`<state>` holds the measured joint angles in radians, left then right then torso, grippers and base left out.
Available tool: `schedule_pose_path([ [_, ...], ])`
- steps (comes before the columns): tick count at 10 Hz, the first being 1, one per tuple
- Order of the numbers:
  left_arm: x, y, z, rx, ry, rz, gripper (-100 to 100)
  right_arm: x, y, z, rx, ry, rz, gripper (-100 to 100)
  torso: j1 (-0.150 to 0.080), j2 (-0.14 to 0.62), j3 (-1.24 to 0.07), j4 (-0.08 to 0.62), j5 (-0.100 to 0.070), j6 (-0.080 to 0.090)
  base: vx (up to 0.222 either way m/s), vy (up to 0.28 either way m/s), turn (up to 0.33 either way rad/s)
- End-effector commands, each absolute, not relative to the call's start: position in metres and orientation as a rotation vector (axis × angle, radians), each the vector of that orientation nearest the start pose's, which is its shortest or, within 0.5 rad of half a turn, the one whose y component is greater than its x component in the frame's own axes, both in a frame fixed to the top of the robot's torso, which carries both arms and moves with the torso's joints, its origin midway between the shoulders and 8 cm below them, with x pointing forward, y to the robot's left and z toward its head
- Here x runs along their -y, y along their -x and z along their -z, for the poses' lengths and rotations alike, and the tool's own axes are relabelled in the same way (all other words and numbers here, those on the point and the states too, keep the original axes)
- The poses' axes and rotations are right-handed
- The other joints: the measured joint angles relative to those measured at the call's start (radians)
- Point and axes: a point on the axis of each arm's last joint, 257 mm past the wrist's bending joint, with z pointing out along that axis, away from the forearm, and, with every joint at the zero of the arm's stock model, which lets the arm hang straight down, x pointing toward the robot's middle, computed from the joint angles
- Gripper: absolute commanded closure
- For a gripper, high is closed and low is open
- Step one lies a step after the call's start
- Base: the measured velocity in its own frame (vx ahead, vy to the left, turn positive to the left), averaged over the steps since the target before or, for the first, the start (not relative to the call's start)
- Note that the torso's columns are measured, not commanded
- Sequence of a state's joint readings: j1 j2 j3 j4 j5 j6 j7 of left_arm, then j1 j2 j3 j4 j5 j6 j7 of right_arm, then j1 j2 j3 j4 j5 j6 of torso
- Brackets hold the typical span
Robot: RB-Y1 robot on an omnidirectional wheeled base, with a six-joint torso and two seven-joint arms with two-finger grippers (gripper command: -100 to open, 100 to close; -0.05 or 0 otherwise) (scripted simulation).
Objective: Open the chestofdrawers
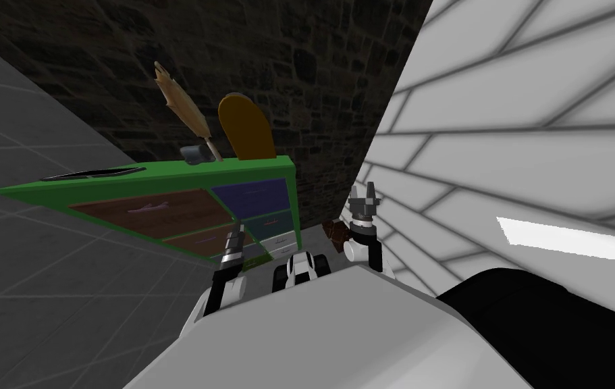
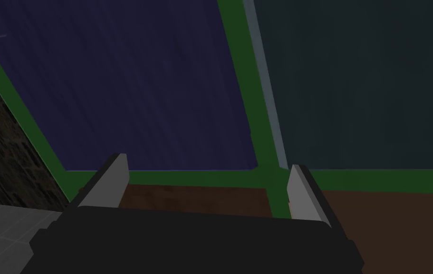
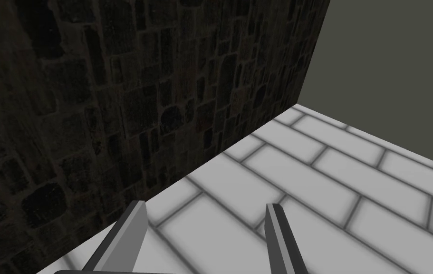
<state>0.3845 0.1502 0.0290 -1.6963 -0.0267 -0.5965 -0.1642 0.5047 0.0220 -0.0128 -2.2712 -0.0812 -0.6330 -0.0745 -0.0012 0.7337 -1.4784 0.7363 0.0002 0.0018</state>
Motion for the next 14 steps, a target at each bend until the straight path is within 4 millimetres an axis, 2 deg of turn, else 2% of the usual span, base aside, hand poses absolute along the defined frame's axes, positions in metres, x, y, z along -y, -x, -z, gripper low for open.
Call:
schedule_pose_path([
  [1, -0.304, -0.407, 0.203, -1.074, 0.749, 1.010, -100, 0.294, -0.318, -0.043, -0.435, -0.646, -1.427, 0, 0.003, 0.002, 0.001, 0.001, 0.001, -0.001, -0.002, -0.059, -0.013],
  [7, -0.296, -0.408, 0.253, -1.125, 0.817, 0.994, -100, 0.294, -0.318, -0.043, -0.435, -0.646, -1.427, 0, 0.002, 0.004, 0.002, 0.002, 0.000, -0.002, -0.006, -0.091, -0.004],
  [9, -0.286, -0.408, 0.271, -1.128, 0.864, 1.001, -100, 0.294, -0.318, -0.043, -0.435, -0.646, -1.427, 0, 0.000, 0.004, 0.002, 0.002, 0.000, -0.002, -0.004, -0.115, -0.004],
  [11, -0.278, -0.408, 0.279, -1.118, 0.896, 1.010, -100, 0.294, -0.318, -0.043, -0.435, -0.646, -1.427, 0, 0.003, 0.005, 0.003, 0.002, 0.000, -0.002, -0.008, -0.062, -0.002],
  [14, -0.283, -0.416, 0.267, -1.121, 0.887, 1.004, -100, 0.294, -0.318, -0.043, -0.435, -0.646, -1.427, 0, 0.003, 0.002, 0.001, 0.001, 0.000, -0.002, 0.031, -0.013, -0.008],
])
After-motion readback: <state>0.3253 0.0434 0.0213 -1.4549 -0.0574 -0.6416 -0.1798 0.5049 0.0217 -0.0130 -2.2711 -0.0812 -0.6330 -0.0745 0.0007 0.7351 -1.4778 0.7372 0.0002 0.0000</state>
